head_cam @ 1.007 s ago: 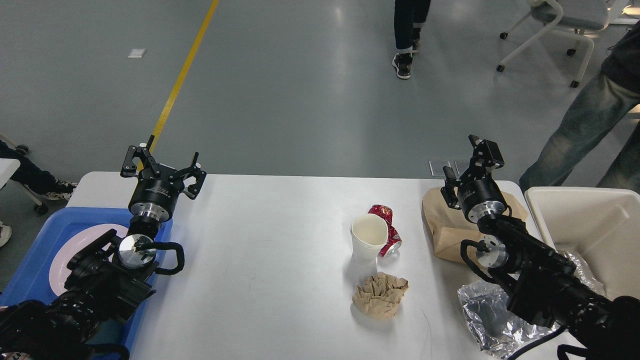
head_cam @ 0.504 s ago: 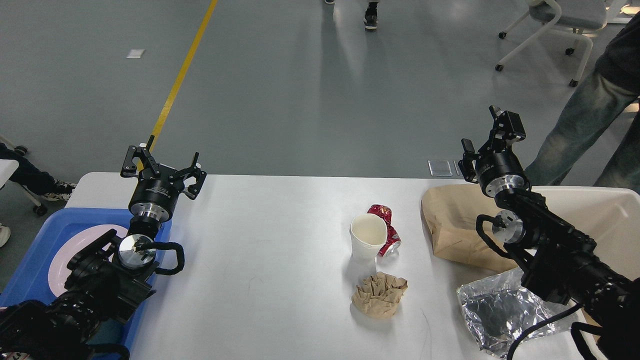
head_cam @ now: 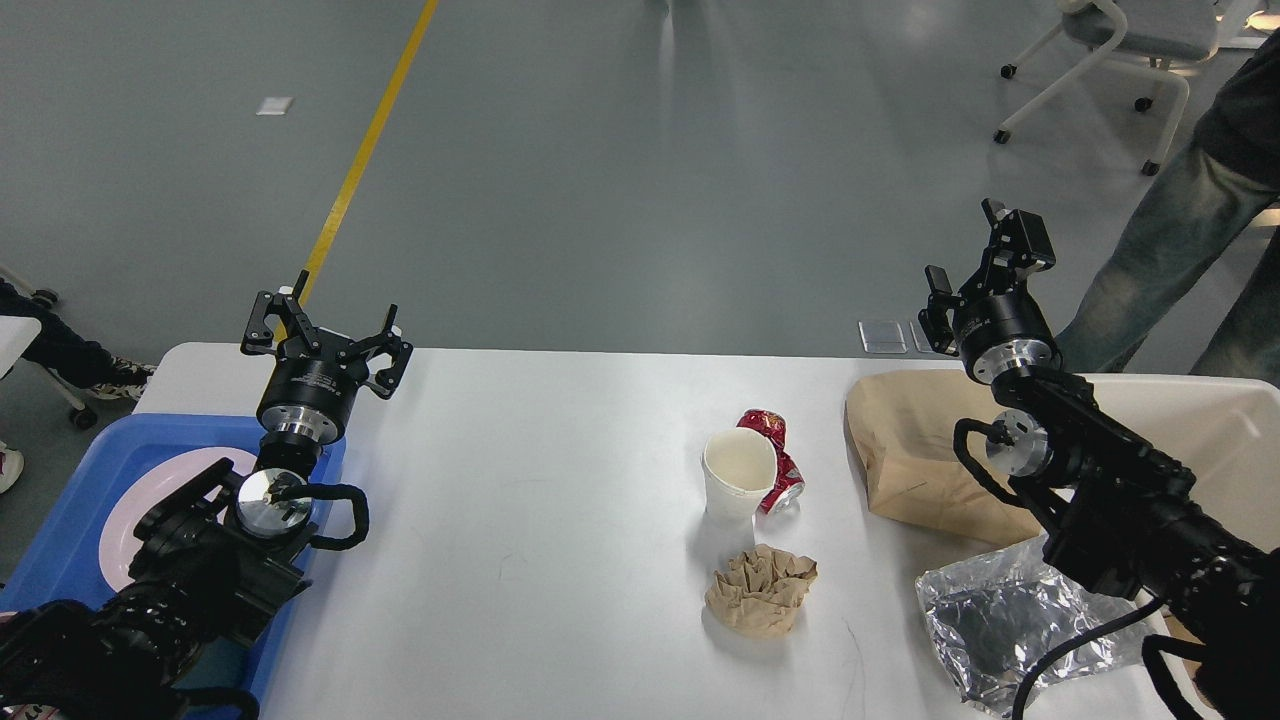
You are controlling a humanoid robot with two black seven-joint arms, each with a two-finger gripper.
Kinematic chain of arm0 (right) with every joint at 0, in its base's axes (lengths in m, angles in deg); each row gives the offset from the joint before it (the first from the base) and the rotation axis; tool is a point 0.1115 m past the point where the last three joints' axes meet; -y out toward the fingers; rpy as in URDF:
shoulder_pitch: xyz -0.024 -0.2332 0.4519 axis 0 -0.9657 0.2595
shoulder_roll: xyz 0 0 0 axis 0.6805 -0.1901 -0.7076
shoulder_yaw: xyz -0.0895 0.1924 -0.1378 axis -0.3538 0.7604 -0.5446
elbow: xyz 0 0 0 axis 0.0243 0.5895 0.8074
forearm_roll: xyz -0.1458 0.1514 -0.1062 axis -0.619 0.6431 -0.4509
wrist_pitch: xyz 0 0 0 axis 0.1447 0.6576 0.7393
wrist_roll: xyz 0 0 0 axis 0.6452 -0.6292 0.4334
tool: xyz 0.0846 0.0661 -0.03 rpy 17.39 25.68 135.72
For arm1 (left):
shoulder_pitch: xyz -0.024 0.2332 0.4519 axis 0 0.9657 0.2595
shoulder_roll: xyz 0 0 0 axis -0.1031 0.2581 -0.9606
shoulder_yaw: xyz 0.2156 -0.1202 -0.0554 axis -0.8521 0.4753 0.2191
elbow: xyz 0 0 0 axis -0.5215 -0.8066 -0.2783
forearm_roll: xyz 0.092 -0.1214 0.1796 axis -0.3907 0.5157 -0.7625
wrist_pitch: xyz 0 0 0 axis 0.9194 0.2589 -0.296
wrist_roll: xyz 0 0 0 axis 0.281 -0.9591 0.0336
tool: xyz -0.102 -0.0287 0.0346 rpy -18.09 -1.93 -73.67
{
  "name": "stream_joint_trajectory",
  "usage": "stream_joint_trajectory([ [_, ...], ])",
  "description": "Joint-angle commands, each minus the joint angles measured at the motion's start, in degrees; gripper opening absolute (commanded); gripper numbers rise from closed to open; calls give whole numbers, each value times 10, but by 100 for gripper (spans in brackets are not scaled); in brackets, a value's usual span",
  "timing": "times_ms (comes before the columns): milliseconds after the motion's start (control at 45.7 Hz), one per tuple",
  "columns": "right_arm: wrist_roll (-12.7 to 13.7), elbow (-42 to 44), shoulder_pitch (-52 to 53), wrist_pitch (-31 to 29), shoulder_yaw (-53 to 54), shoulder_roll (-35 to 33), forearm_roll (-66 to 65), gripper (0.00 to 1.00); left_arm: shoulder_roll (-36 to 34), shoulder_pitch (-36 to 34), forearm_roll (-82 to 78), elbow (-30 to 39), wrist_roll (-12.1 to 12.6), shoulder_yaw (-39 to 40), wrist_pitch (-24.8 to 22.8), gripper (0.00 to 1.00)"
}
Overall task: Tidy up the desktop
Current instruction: 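Lift the right gripper up from beside the paper bag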
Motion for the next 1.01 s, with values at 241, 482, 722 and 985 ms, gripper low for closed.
stream_joint_trajectory([
  [241, 0, 19, -4, 2, 2, -2, 6, 100, 1, 0, 0, 1, 0, 0, 0, 96],
  [482, 0, 21, -10, 2, 1, -1, 7, 100, 1, 0, 0, 1, 0, 0, 0, 97],
  [722, -3, 13, -8, -2, -8, -3, 6, 100, 1, 0, 0, 0, 0, 0, 0, 97],
  [985, -4, 9, -2, -3, -5, -23, 6, 100, 1, 0, 0, 1, 0, 1, 0, 97],
])
